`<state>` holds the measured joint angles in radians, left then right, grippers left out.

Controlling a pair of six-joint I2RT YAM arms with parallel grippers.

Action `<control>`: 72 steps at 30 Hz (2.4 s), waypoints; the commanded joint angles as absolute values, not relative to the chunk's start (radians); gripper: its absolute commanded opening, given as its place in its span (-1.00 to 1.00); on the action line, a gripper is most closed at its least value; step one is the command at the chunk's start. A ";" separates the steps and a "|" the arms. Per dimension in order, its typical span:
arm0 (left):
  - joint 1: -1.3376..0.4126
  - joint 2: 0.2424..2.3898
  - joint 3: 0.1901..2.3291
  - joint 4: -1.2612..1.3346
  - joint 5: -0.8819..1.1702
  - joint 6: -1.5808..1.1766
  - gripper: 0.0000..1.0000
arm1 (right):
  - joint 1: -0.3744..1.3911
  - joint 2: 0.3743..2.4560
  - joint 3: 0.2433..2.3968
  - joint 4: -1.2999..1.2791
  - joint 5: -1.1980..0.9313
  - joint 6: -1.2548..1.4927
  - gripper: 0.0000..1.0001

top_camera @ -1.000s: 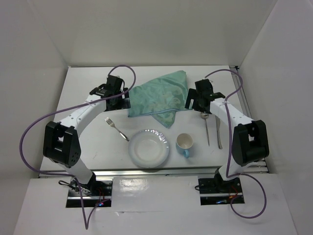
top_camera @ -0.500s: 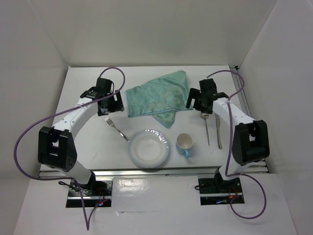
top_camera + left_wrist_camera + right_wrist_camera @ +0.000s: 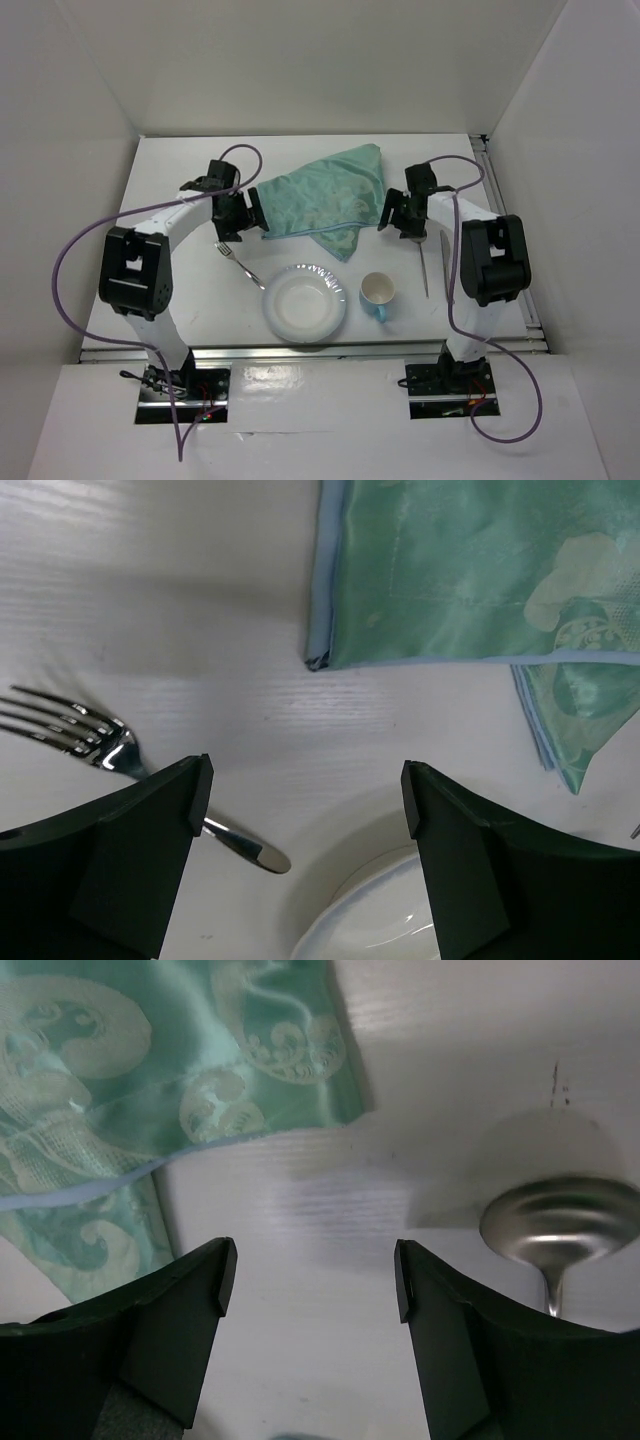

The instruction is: Set the dinner table for one person

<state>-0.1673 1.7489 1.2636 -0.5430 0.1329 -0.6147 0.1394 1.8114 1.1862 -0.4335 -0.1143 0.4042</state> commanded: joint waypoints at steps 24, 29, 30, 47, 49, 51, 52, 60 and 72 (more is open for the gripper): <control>-0.244 2.160 1.611 -0.620 0.124 -0.637 0.21 | 0.124 2.106 1.496 -0.434 -0.115 0.410 -0.50; -0.244 2.180 1.690 -0.684 0.098 -0.637 -1.00 | 0.133 2.085 1.548 -0.454 -0.124 0.410 -1.00; -0.244 2.180 1.730 -0.699 0.098 -0.637 -1.00 | 0.133 2.063 1.557 -0.463 -0.124 0.397 -1.00; -0.072 1.977 2.181 -0.867 0.162 -0.509 -1.00 | 0.204 1.786 1.882 -0.551 -0.227 0.356 -1.00; -0.038 1.951 2.238 -0.867 0.201 -0.509 -1.00 | 0.242 1.775 1.946 -0.564 -0.227 0.347 -1.00; -0.019 1.935 2.263 -0.877 0.241 -0.509 -1.00 | 0.255 1.752 1.980 -0.583 -0.215 0.337 -1.00; 0.000 1.910 2.263 -0.877 0.253 -0.509 -1.00 | 0.267 1.728 1.994 -0.583 -0.215 0.337 -1.00; 0.107 1.853 2.332 -0.825 0.311 -0.575 -1.00 | 0.276 1.718 2.071 -0.517 -0.316 0.339 -1.00; 0.198 1.793 2.448 -0.663 0.619 -0.689 -1.00 | 0.232 1.887 2.237 -0.367 -0.445 0.420 -1.00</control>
<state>0.2085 1.8542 2.4416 -0.7689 0.4889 -0.6529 0.2745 1.8614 2.1799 -0.4660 -0.4019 0.3836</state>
